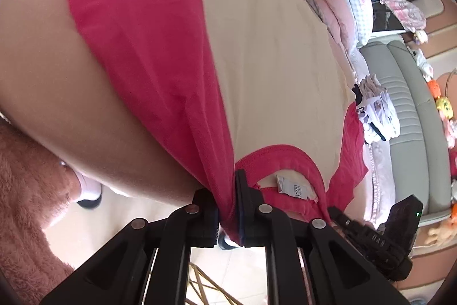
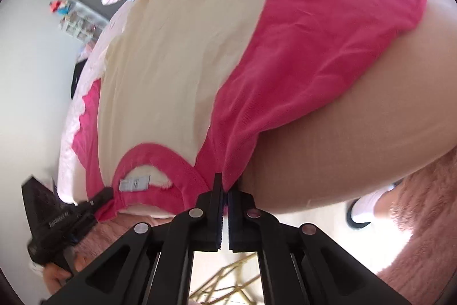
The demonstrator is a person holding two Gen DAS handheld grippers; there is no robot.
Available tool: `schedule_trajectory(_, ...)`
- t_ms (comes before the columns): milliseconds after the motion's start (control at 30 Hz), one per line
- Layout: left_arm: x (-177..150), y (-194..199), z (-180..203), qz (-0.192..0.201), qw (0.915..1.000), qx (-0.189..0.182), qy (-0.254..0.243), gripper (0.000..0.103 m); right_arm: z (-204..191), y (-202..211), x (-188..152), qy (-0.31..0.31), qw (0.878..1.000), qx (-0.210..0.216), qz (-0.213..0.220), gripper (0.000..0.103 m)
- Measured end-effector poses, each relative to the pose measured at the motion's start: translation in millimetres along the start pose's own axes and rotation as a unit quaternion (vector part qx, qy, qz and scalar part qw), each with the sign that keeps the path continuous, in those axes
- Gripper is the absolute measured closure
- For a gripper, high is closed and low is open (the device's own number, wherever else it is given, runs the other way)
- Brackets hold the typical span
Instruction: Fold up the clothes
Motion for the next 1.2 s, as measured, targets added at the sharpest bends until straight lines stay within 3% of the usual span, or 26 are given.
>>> schedule_trajectory(67,-8.0,3.8,-9.5,-0.044,0.997,-0.005,0.063,0.091,-9.4,1.6,-10.1,0.023,0.999,-0.001,-0.029,0.103)
schedule_trajectory(100,-11.4,11.6,-8.0,-0.048,0.9965,-0.003,0.068,0.091,-11.9,6.5,-12.0,0.033,0.999,-0.007,-0.031,0.103)
schedule_trajectory(167,-15.0,32.7,3.2,-0.034,0.9985,-0.004,0.043,0.091,-14.8,23.7,-9.2,0.052,0.998,-0.023,-0.012,0.103)
schedule_trajectory(267,-6.8,57.8,21.2,0.012,0.9982,0.045,-0.039,0.091,-5.7,59.6,-5.7,0.077,0.996,-0.033,0.031,0.101)
schedule_trajectory(300,0.8,62.3,22.5,0.029,0.9973,0.048,-0.047,0.091,2.2,69.9,-4.6,0.085,0.995,-0.032,0.046,0.1)
schedule_trajectory(367,19.6,63.8,3.5,0.047,0.9979,0.045,0.0,0.088,-6.6,66.1,16.8,0.103,0.992,-0.036,0.058,0.1)
schedule_trajectory(433,35.4,58.0,-19.3,0.057,0.9964,0.044,0.044,0.08,-17.4,51.4,29.5,0.108,0.992,-0.035,0.048,0.1)
schedule_trajectory(500,48.8,53.1,-40.0,0.068,0.9937,0.054,0.07,0.065,-26.9,39.2,35.9,0.117,0.992,-0.032,0.044,0.1)
schedule_trajectory(533,55.0,52.3,-49.2,0.076,0.9924,0.06,0.076,0.063,-30.4,33.2,38.0,0.121,0.991,-0.037,0.045,0.1)
schedule_trajectory(667,81.7,63.3,-79.7,0.119,0.9858,0.067,0.098,0.063,-53.7,6.4,33.5,0.137,0.99,-0.021,0.015,0.1)
schedule_trajectory(867,134.7,89.1,-121.3,0.17,0.976,0.075,0.114,0.063,-142.2,-27.8,24.0,0.227,0.973,0.038,-0.004,0.1)
schedule_trajectory(1000,165.8,93.4,-132.9,0.173,0.9802,0.036,0.088,0.063,-175.9,-70.2,19.2,0.23,0.971,0.055,-0.038,0.1)
schedule_trajectory(1167,193.7,90.3,-147.0,0.183,0.9796,0.027,0.079,0.063,-203.1,-99.6,18.1,0.238,0.969,0.048,-0.051,0.1)
schedule_trajectory(1200,198.0,88.9,-147.4,0.18,0.9802,0.029,0.076,0.075,-206.9,-103.4,19.1,0.239,0.969,0.045,-0.05,0.1)
Point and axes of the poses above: each gripper's, at about its wrist camera, not at the fingertips, and y roughly against the way its jaws point, z to its right, x to its top, the point moved 8 cm from there along -y, roughly the way its jaws point, and after that the axes turned 3 degrees about -z, right-handed, at the moved point
